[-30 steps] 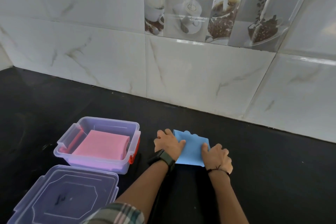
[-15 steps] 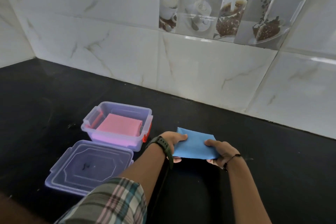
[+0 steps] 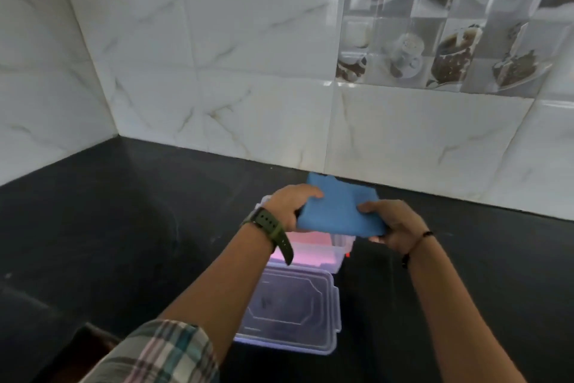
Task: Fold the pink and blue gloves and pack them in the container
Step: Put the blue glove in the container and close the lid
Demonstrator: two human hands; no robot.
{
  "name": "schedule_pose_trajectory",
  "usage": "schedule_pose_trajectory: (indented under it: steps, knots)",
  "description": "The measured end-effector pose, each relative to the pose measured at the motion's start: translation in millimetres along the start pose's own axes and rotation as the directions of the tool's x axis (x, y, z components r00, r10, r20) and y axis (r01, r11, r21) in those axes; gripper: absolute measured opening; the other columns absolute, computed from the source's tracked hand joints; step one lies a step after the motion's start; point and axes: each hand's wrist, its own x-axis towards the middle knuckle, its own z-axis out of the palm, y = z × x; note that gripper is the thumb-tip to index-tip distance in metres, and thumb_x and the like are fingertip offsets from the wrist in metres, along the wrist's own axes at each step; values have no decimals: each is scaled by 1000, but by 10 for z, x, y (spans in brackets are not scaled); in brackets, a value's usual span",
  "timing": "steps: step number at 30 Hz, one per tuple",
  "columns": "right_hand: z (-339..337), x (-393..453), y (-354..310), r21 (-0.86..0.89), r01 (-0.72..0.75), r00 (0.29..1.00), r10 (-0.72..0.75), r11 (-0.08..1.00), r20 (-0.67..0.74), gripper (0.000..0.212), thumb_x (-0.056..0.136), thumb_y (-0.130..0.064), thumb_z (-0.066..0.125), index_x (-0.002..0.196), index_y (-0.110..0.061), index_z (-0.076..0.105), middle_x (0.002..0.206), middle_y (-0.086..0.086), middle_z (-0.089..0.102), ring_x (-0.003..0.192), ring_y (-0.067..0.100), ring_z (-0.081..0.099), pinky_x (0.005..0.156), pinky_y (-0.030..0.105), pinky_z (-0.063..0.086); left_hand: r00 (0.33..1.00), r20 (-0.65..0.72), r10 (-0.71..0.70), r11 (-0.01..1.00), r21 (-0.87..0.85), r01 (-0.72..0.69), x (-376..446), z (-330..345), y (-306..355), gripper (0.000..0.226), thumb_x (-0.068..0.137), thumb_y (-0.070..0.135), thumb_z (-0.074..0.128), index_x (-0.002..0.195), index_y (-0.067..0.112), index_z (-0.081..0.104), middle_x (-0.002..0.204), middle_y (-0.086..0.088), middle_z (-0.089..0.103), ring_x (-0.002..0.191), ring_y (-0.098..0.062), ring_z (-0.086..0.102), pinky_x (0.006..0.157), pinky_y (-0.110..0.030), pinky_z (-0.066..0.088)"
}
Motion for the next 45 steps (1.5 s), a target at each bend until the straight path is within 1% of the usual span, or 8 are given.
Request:
schedule_pose_trajectory:
  steps: [7, 10, 14, 18, 23, 29, 36, 45]
  knots:
    - [759, 300, 203, -330, 51, 966, -130, 943, -222, 40, 69, 1, 70, 105, 15, 58, 108, 28, 63, 86, 31, 59, 80, 43, 53, 991, -135, -3, 974, 224, 34, 237, -598, -110, 36, 88, -1, 56, 124, -6, 53, 121, -23, 60, 108, -36, 60, 99, -47, 48]
    - [870, 368, 225, -570, 24, 959, -181, 821, -220, 37, 70, -4, 67, 105, 5, 59, 102, 20, 61, 85, 28, 55, 69, 30, 48, 985, -169, 42, 930, 367, 23, 386, -618, -289, 36, 91, -4, 49, 126, -6, 44, 96, -14, 57, 104, -31, 56, 93, -35, 48]
    - [1008, 437, 271, -849, -43, 972, -174, 527, -157, 39, 75, -10, 59, 113, -2, 58, 117, 17, 60, 101, 32, 59, 80, 35, 51, 944, -208, 254, 444, 893, 78, 562, -554, -418, 44, 96, 6, 39, 137, -8, 34, 139, -23, 45, 127, -34, 45, 104, -34, 37]
    - [1031, 521, 290, -931, -86, 974, -168, 355, -154, 61, 81, -17, 61, 135, -11, 34, 133, 18, 45, 119, 38, 48, 91, 48, 46, 866, -27, 500, -168, 978, 128, 565, -433, -526, 54, 92, 12, 43, 140, -6, 24, 140, -27, 34, 120, -34, 44, 97, -36, 41]
    - [961, 276, 324, -994, 54, 909, -417, 94, 10, 45, 88, -29, 54, 129, -14, 41, 126, 17, 51, 111, 35, 53, 85, 42, 49, 792, 236, 563, -303, 950, -68, 468, -596, -581, 33, 88, 6, 44, 121, 6, 46, 123, -16, 49, 112, -32, 47, 96, -38, 38]
    - [423, -372, 911, -859, 511, 575, -736, -18, 357, 15, 75, -4, 71, 89, -6, 66, 87, 14, 69, 76, 29, 66, 63, 36, 57, 394, 558, 730, -400, 817, -416, -5, -1322, -1001, 26, 66, 5, 82, 89, 4, 68, 94, -15, 70, 86, -25, 64, 76, -30, 57]
    - [-140, -317, 1641, -769, 615, 708, -307, -176, 636, 49, 90, -19, 50, 136, -30, 41, 140, -1, 44, 124, 15, 42, 99, 24, 43, 712, 635, 301, -448, 753, -482, -322, -1979, -1412, 58, 63, 7, 77, 116, 23, 61, 120, 1, 64, 110, -15, 61, 88, -24, 56]
    - [-126, -346, 1638, -780, 619, 604, -579, -91, 547, 39, 64, -6, 81, 101, -15, 69, 100, 7, 67, 86, 19, 67, 75, 20, 52, 627, 694, 354, -432, 716, -549, -311, -1965, -1417, 43, 68, 27, 78, 108, 30, 62, 115, 10, 66, 111, -4, 60, 89, -17, 54]
